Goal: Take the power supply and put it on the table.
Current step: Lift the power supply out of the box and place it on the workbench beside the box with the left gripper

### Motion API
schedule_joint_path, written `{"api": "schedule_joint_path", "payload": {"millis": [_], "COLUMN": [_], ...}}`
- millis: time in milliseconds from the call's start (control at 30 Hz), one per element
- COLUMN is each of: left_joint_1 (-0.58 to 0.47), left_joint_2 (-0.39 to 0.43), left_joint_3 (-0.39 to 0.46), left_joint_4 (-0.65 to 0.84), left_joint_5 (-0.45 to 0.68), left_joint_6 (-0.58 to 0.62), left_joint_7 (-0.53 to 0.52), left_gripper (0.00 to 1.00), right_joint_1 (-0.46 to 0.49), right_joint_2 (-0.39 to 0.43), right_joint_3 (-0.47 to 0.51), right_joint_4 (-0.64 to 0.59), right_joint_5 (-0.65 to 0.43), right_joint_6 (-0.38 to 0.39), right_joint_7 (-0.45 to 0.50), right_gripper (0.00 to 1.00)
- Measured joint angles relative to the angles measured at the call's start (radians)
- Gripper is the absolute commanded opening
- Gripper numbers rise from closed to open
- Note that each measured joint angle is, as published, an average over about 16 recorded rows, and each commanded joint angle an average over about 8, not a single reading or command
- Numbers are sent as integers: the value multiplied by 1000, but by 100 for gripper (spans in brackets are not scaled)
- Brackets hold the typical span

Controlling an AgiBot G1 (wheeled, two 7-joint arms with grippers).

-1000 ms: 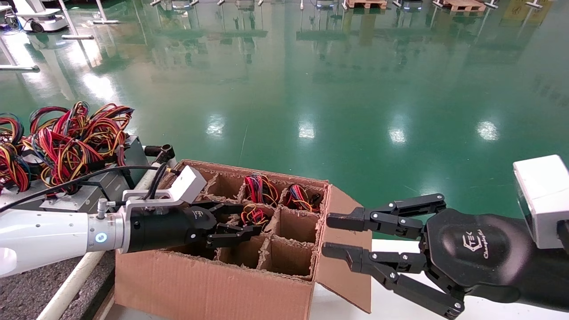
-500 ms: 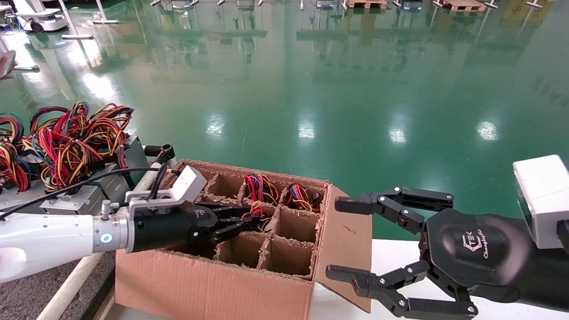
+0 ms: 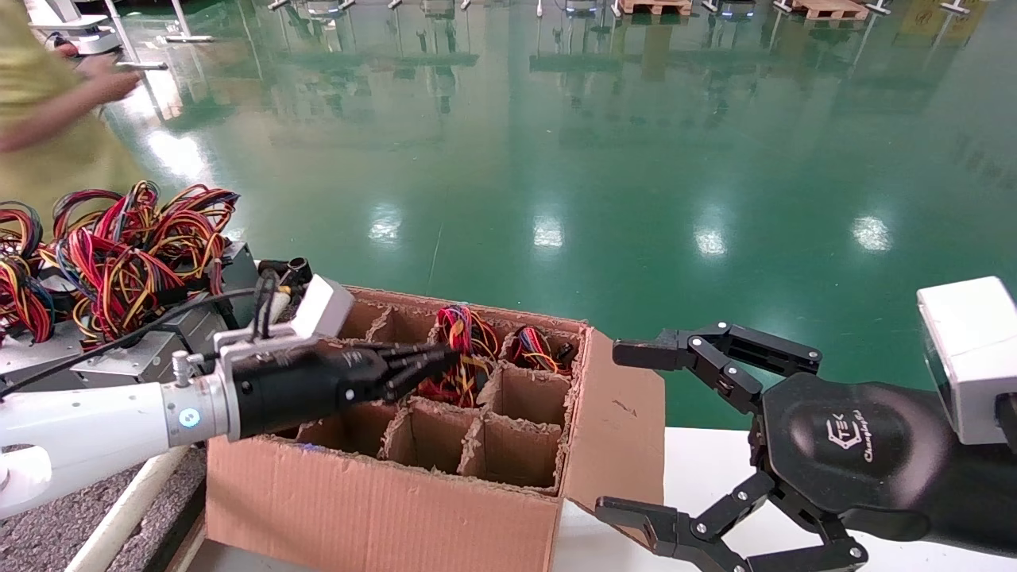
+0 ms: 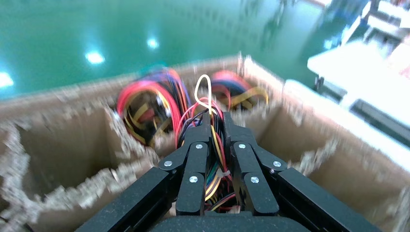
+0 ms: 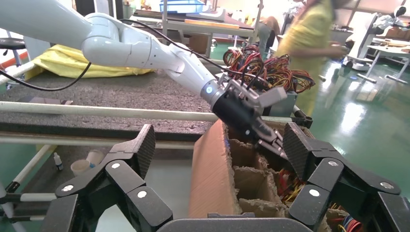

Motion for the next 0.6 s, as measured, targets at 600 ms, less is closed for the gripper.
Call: {"api": "schedule_joint_path", "payload": {"millis": [600], "left_joint_1": [-59], "left_joint_2": [-70], "left_joint_3": [-83], "left_joint_4": [-20], "left_joint_5": [-113], "left_joint_6": [61], "left_joint_7": [33], "left_gripper": [0], "right_joint_1": [0], "right_joint_2": [0], "right_joint_3": [0], "right_joint_4": [0], "right_joint_5": [0], "right_joint_6": [0], "right_joint_7": [0], "right_gripper": [100]}}
